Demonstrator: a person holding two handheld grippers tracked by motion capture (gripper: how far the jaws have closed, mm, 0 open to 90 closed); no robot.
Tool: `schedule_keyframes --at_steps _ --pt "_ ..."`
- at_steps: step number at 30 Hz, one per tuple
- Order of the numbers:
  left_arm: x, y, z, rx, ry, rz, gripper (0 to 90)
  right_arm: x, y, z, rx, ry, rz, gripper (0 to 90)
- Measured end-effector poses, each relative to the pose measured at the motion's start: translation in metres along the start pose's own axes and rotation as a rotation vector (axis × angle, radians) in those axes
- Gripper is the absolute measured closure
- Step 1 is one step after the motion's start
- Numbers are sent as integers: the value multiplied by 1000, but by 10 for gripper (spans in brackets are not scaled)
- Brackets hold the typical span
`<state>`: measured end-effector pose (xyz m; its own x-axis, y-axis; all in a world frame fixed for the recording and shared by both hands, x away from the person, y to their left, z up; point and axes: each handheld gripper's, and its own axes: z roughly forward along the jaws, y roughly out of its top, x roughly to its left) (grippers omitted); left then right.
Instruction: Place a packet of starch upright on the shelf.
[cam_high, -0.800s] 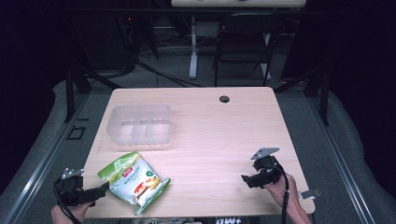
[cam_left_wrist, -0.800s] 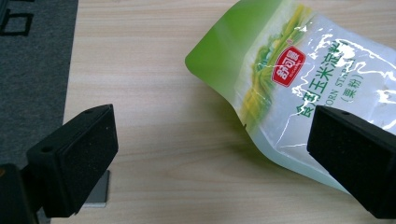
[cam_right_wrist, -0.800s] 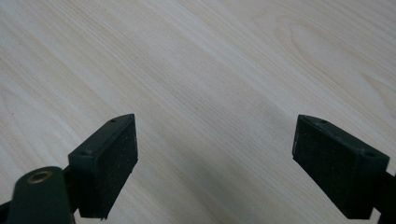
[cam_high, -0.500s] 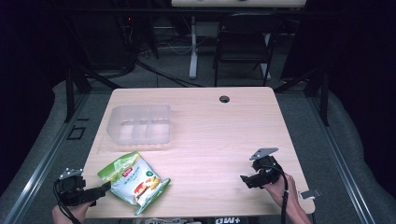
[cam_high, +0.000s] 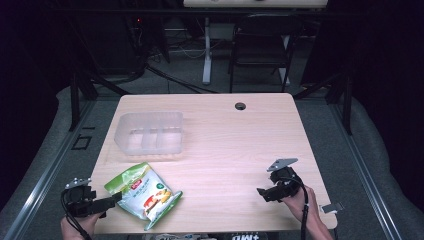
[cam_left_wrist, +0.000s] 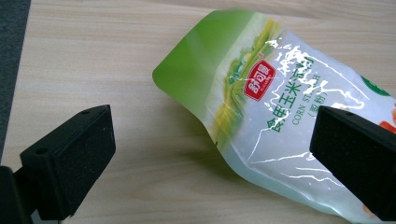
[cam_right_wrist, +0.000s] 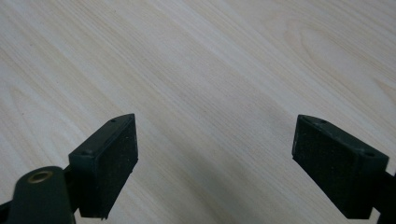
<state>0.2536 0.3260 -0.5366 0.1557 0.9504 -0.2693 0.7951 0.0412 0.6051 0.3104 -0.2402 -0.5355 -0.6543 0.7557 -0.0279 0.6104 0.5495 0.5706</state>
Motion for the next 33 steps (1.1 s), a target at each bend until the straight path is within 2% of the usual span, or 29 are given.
schedule_keyframes --at_steps 5,14,16,18,22,24,25,29,33 --pt "0 2 6 5 -1 -20 2 1 0 0 5 5 -7 137" --pt "-2 5 16 19 -38 -23 3 4 2 -2 5 -7 -22 138" --pt "-3 6 18 40 -41 -20 4 4 2 -3 6 -12 -25 138" --pt "-2 6 21 40 -48 -20 15 4 2 -3 8 -10 -23 139" --pt "2 8 25 61 -40 -22 21 5 2 -2 12 -13 -26 139" --pt "4 8 28 80 -50 -30 28 6 2 -3 -1 -10 -21 139" --pt "5 9 29 77 -57 -41 33 6 2 -3 5 -13 -26 139" --pt "6 11 32 72 -90 -39 86 6 2 -3 13 -19 -38 139" --pt "2 13 36 79 -91 -23 151 6 3 -4 5 -18 -41 139"
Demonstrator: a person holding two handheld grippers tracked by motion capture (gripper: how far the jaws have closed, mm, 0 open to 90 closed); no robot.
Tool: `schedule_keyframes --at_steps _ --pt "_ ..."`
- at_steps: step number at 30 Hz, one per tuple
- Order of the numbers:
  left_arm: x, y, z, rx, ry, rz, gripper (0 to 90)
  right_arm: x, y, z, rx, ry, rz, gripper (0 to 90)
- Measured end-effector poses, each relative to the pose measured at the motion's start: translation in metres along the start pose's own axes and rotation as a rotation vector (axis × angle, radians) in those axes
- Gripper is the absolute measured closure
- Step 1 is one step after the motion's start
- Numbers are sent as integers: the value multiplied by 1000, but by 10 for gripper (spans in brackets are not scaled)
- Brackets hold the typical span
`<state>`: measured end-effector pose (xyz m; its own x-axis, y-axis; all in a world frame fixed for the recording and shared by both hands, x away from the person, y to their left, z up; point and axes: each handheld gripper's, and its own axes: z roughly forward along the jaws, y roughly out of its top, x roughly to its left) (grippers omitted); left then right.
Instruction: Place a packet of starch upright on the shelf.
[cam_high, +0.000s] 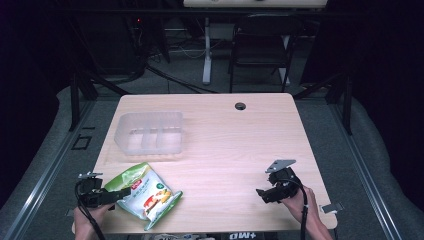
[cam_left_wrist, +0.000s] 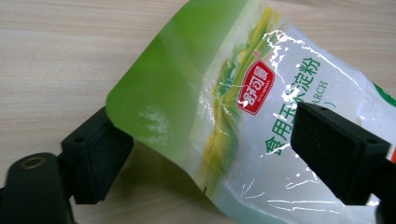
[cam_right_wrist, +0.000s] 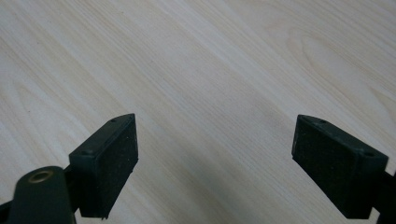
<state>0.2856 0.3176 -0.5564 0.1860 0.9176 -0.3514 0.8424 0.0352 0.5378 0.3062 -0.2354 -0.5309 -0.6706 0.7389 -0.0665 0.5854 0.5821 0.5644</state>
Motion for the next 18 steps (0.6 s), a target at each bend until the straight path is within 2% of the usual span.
schedule_keyframes --at_steps 1,5,9,12,14,16,18 --pt "-1 0 1 -3 16 8 152 -1 0 0 3 1 0 139" --pt "-3 3 6 7 13 14 181 -1 0 2 6 1 8 139" --pt "-5 4 9 24 6 34 265 -1 -1 1 0 -1 8 139" --pt "-6 4 9 34 -2 54 374 -2 -2 1 1 -6 14 139" --pt "-9 4 11 34 5 66 394 -2 -2 0 1 -6 14 139" --pt "-10 4 11 41 -8 87 436 -2 -2 0 2 -5 13 139" --pt "-12 4 12 57 -3 109 482 -2 -2 0 1 -9 14 139"
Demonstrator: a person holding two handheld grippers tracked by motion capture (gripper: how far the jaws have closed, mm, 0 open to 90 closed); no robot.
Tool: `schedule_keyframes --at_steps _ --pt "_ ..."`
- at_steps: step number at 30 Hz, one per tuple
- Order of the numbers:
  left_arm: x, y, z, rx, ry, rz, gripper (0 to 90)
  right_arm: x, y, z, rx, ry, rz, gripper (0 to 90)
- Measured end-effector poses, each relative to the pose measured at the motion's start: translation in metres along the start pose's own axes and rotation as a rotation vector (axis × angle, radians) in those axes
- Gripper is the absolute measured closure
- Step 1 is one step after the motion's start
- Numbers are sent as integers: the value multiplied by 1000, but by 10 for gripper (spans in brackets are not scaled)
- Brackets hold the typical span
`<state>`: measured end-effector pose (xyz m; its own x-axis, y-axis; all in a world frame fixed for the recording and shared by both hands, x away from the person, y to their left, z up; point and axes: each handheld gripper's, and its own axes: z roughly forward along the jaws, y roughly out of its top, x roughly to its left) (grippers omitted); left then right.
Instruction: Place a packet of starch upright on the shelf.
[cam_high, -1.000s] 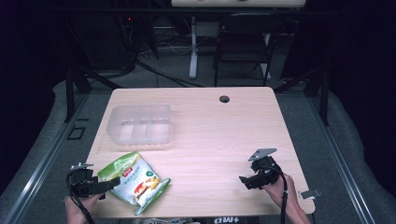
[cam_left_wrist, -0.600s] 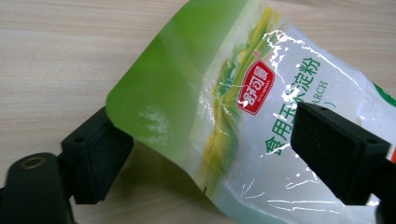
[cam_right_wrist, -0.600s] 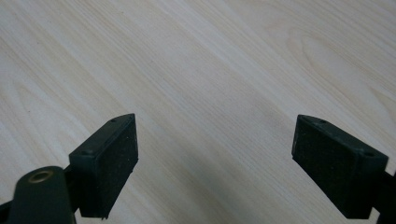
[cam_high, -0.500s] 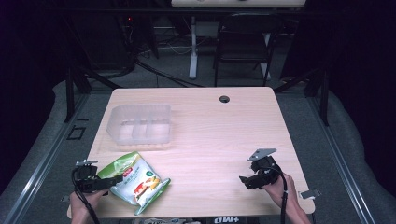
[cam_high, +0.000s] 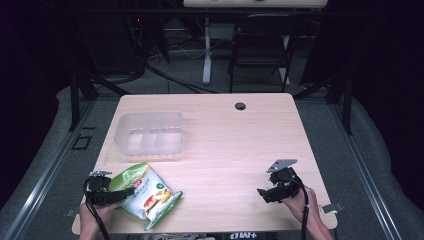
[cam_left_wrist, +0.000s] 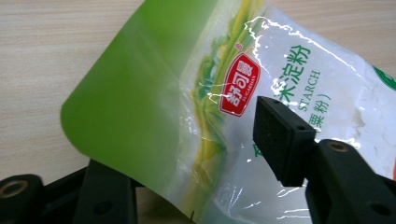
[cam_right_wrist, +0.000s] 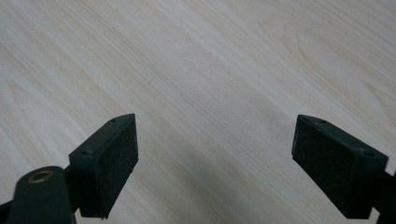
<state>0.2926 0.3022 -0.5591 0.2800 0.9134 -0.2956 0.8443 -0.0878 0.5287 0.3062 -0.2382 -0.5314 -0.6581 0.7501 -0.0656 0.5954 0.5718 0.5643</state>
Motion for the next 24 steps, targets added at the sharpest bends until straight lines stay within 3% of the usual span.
schedule_keyframes --at_steps 10,21,24 --pt "-3 -1 -2 -5 -26 21 729 0 -1 0 2 8 0 140" --pt "-8 -1 -4 -17 -50 59 890 1 0 0 5 2 -5 140" --pt "-10 -1 -4 -24 -46 73 893 0 0 1 6 4 -4 140"
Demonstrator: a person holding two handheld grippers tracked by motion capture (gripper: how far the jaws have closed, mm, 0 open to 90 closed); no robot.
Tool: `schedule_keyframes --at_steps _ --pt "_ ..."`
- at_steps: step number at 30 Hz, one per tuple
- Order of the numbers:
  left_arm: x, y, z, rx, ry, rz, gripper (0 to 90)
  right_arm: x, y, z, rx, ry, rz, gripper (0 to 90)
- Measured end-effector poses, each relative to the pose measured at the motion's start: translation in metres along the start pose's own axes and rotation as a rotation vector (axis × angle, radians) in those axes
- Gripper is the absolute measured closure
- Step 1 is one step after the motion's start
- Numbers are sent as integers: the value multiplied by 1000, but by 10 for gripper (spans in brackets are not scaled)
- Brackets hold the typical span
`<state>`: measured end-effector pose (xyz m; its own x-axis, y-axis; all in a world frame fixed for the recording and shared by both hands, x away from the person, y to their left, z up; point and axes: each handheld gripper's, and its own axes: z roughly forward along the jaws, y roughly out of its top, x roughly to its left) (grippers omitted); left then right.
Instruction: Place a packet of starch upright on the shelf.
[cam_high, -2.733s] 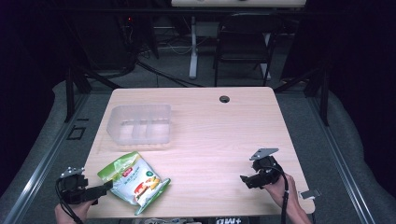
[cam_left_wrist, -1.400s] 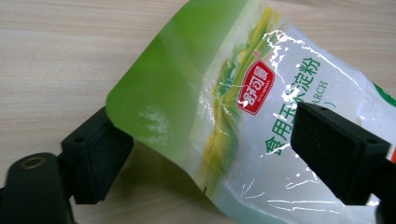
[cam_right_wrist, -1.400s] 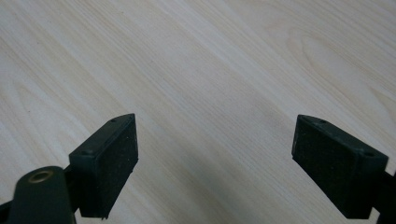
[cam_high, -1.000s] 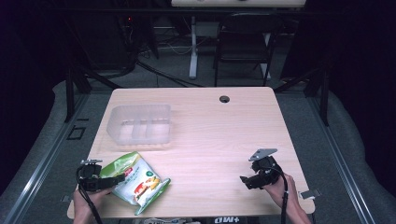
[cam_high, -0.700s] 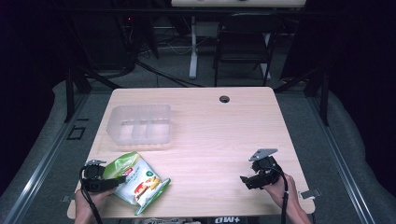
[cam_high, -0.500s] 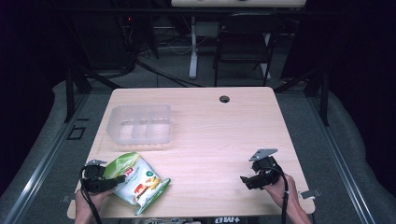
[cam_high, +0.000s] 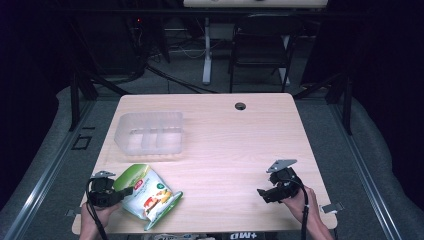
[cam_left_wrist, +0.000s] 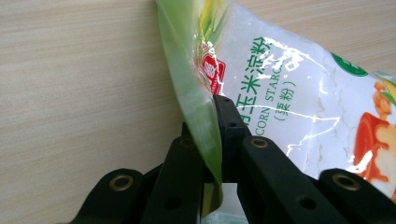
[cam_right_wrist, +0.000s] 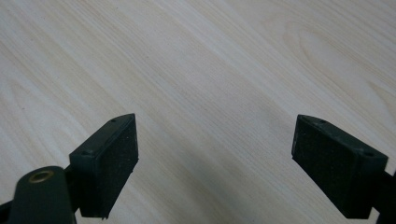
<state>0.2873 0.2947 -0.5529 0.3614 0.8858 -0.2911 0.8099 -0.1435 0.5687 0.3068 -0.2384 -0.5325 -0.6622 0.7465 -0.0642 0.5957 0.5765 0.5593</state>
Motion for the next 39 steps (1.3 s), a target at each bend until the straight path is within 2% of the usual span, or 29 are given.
schedule_keyframes --at_steps 5,12,14,21,22,33,35,39 --pt "-2 0 -3 -23 -4 8 893 1 0 0 -2 -4 1 140" --pt "-2 -1 -8 -81 -23 -14 893 -1 1 1 6 2 -1 140" --pt "-3 -1 -9 -80 -18 0 893 -1 1 2 -2 8 11 140" --pt "-11 0 -15 -103 8 35 894 0 0 0 0 3 0 140" --pt "-12 0 -15 -110 10 34 894 0 -1 1 -6 6 14 140" --pt "-10 0 -21 -158 5 8 895 -2 -1 2 12 6 -2 140" --pt "-10 0 -23 -154 1 8 895 -1 -1 1 7 5 -5 140" --pt "-12 0 -26 -176 -4 6 896 2 0 0 1 2 -14 140"
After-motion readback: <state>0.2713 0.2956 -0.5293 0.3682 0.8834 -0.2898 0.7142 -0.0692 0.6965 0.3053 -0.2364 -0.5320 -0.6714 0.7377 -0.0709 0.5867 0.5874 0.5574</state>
